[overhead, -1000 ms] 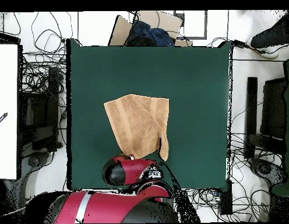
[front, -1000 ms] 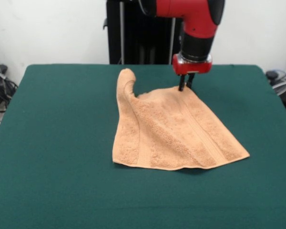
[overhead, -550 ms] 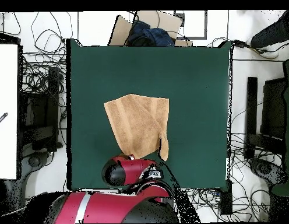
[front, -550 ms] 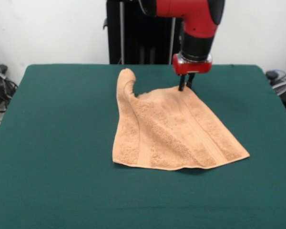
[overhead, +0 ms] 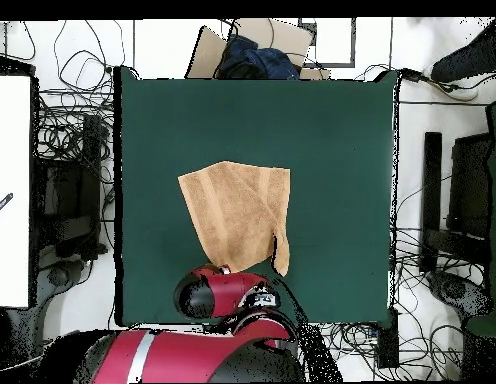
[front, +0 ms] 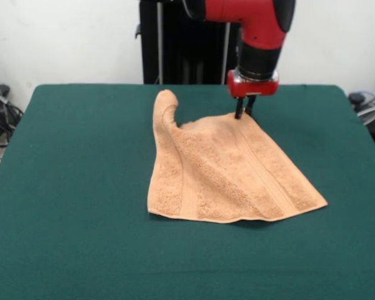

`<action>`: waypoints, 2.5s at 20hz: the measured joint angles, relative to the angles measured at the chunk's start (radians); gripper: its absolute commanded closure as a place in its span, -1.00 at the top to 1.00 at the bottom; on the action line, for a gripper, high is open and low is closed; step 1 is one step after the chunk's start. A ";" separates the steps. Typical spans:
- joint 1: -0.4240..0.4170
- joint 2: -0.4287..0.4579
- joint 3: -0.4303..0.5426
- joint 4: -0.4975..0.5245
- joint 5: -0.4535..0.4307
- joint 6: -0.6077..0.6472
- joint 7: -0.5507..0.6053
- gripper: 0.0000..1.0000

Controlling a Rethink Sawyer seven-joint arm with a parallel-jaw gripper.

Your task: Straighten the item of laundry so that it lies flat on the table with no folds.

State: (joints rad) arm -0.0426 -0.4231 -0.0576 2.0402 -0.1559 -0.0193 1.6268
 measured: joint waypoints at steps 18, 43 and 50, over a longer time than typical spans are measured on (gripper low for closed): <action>0.131 -0.147 0.026 0.072 0.181 0.060 0.000 -1.00; 0.178 -0.196 0.032 0.113 0.256 0.060 0.000 1.00; 0.188 -0.205 0.033 0.118 0.276 0.060 0.000 1.00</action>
State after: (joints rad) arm 0.1456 -0.6277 -0.0247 2.1581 0.1196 0.0412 1.6270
